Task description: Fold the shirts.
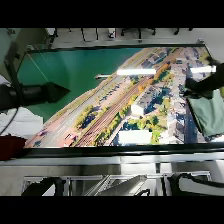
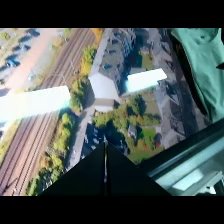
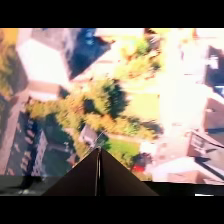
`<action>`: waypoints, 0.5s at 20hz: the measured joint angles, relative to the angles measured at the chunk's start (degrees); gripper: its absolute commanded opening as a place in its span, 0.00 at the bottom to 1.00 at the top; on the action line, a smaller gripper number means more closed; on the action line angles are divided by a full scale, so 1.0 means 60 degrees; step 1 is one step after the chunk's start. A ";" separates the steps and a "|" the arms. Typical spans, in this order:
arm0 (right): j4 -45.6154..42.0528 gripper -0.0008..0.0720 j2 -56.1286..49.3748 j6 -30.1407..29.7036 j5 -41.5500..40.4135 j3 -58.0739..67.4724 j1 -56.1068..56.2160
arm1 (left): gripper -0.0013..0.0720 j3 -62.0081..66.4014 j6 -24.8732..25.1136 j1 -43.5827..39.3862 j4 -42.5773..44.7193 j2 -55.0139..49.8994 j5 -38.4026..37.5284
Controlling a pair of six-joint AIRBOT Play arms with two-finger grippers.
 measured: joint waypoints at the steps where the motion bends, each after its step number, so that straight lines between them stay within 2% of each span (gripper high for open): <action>1: 0.0200 0.04 0.0623 -0.0117 0.0426 -0.0900 0.0583 | 0.04 -0.0681 -0.0069 -0.0331 0.0004 0.0350 -0.0149; 6: 0.1188 0.04 0.3541 -0.0368 0.2987 -0.4951 0.3158 | 0.04 -0.3519 -0.0321 -0.1858 0.0073 0.1672 -0.1045; 10: 0.1537 0.04 0.4554 -0.0470 0.3847 -0.5967 0.4003 | 0.04 -0.4615 -0.0470 -0.2517 0.0069 0.2182 -0.1730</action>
